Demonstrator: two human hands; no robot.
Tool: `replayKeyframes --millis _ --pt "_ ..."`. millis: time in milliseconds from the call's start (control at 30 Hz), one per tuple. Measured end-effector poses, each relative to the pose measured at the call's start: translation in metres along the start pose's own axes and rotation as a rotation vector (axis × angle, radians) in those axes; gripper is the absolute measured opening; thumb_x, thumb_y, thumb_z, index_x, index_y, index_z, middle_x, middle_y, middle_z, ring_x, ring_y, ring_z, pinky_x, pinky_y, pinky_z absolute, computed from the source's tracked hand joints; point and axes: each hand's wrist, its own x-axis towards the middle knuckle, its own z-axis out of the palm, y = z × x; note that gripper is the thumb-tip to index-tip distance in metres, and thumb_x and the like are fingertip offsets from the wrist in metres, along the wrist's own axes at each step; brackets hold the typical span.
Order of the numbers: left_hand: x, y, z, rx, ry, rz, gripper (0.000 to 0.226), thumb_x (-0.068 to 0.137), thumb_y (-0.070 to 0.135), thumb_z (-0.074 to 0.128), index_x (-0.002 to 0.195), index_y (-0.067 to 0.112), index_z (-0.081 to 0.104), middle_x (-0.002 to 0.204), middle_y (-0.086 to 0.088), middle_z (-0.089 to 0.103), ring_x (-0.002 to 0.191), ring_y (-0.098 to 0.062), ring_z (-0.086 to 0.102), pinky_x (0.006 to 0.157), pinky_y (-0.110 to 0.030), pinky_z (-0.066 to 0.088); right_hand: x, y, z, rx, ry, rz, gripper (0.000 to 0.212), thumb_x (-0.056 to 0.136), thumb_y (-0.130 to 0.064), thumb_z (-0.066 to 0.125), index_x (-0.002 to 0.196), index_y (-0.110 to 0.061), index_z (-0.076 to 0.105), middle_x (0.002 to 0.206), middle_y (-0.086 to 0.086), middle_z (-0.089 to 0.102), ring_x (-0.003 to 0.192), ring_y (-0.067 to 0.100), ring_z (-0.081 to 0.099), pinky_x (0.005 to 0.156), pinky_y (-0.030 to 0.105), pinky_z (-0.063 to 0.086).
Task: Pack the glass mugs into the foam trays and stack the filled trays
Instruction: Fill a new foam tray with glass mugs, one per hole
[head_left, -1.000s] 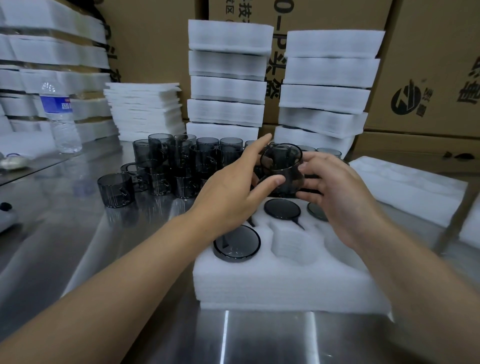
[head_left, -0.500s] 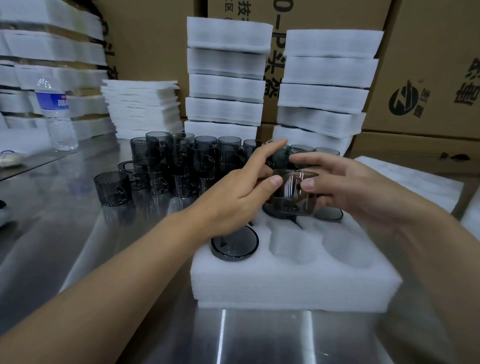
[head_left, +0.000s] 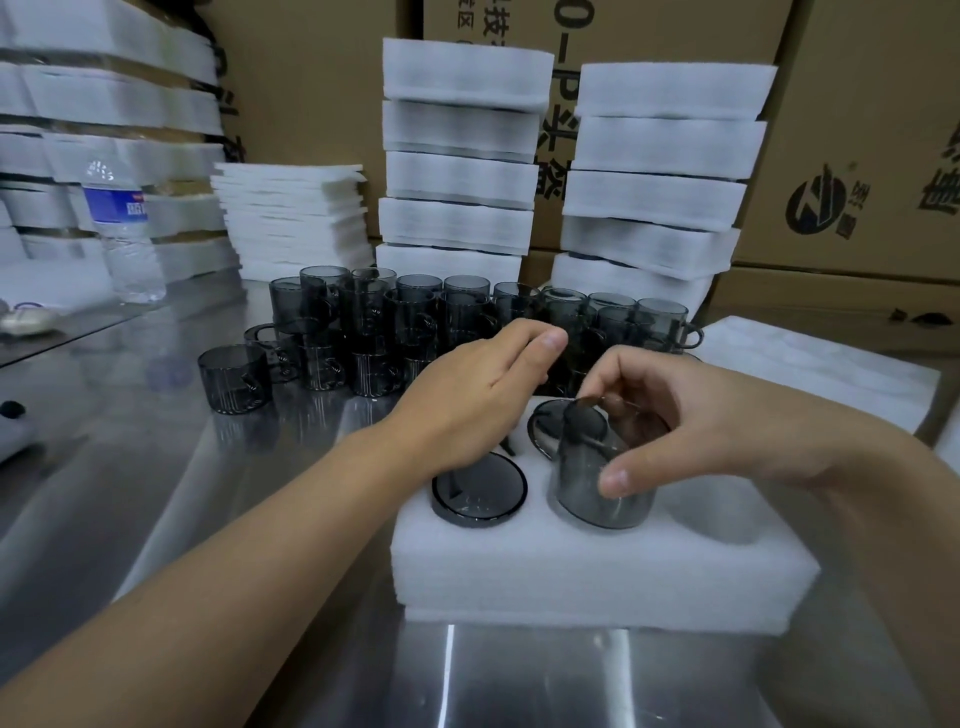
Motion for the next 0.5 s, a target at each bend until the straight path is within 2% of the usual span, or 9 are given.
replayKeyframes --millis 100,200,300,400,500 --pt "0.001 0.000 0.000 0.018 0.006 -0.006 0.068 0.083 0.069 0.010 0.126 0.035 0.051 0.100 0.015 0.062 0.092 -0.003 0.054 0.079 -0.027 0.041 0.003 -0.002 0.006 -0.225 0.078 0.063 0.056 0.039 -0.071 0.077 0.080 -0.044 0.051 0.064 -0.022 0.051 0.058 -0.001 0.044 0.056 0.026 0.040" --pt "0.001 0.000 0.001 0.037 0.001 -0.003 0.070 0.083 0.068 0.010 0.128 0.033 0.051 0.103 0.015 0.061 0.095 -0.004 0.053 0.080 -0.026 0.041 0.003 -0.003 0.011 -0.404 0.151 0.114 0.065 0.034 -0.086 0.064 0.081 -0.046 0.044 0.063 -0.024 0.051 0.054 -0.001 0.043 0.058 0.030 0.041" --pt "0.003 0.000 0.001 0.058 -0.004 -0.010 0.069 0.083 0.067 0.011 0.127 0.032 0.051 0.104 0.014 0.063 0.098 -0.004 0.054 0.082 -0.026 0.042 0.001 -0.006 0.013 -0.454 0.153 0.121 0.068 0.032 -0.090 0.060 0.081 -0.046 0.042 0.062 -0.024 0.051 0.052 0.000 0.043 0.056 0.031 0.041" --pt "0.003 -0.001 0.001 0.068 -0.011 -0.007 0.072 0.084 0.072 0.009 0.126 0.032 0.052 0.102 0.013 0.064 0.098 -0.004 0.055 0.084 -0.028 0.044 0.000 -0.008 0.012 -0.438 0.145 0.115 0.067 0.033 -0.086 0.064 0.081 -0.045 0.042 0.059 -0.021 0.050 0.051 0.002 0.040 0.055 0.031 0.038" --pt "0.003 -0.002 0.002 0.063 -0.019 -0.016 0.075 0.077 0.075 0.010 0.121 0.034 0.054 0.100 0.012 0.065 0.095 -0.004 0.057 0.083 -0.028 0.045 -0.002 -0.010 0.011 -0.418 0.107 0.138 0.066 0.033 -0.081 0.068 0.082 -0.045 0.044 0.060 -0.021 0.051 0.052 0.001 0.042 0.055 0.027 0.038"
